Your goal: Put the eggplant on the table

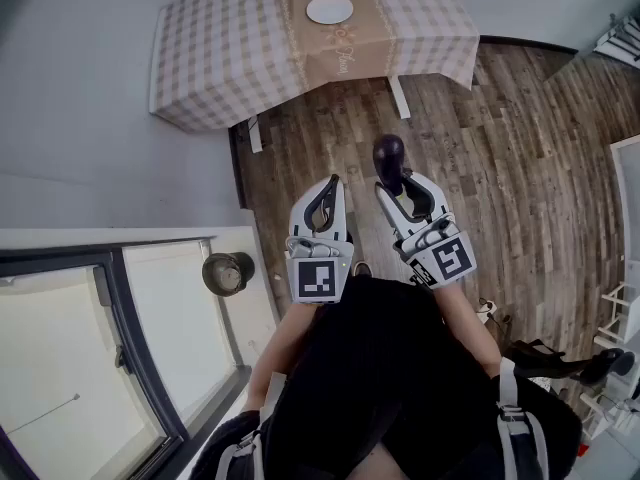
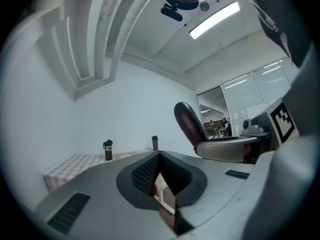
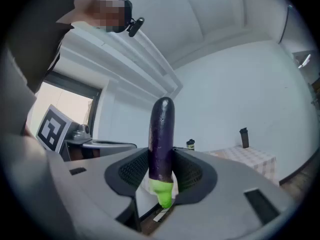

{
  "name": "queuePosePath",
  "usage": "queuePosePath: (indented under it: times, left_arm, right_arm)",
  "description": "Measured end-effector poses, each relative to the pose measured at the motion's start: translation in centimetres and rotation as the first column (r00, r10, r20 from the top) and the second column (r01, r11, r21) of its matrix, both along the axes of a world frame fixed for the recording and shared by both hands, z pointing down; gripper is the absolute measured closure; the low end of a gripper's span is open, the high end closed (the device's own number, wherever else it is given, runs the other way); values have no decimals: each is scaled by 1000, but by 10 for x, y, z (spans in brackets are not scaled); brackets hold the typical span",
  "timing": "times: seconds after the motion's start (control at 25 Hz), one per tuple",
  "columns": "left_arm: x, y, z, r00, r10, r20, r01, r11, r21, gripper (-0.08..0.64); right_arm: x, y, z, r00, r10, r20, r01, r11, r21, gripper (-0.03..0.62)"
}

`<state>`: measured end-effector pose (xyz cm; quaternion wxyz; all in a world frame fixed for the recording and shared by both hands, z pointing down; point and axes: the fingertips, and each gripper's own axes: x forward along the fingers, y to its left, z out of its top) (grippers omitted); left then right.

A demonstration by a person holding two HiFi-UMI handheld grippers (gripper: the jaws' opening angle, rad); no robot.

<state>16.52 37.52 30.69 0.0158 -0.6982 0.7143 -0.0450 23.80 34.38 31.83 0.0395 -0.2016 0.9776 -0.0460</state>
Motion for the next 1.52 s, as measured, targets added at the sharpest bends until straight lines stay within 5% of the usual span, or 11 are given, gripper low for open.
queuePosePath:
  times: [0.28, 0.92, 1.52]
  left_arm:
    - [-47, -48, -5, 1000, -2, 2, 2, 1000, 4, 548]
    - [-150, -166, -3, 998, 39, -47, -38, 999, 18, 548]
    - [-204, -209, 16, 994, 83, -74, -80, 996, 35, 548]
  right_arm:
    - [-33, -59, -9, 999, 40, 35, -39, 998, -45, 436]
    - [-112, -193, -14, 983, 179, -36, -181, 981, -68, 436]
    - [-160, -239, 9, 967, 243, -73, -249, 965, -80, 436]
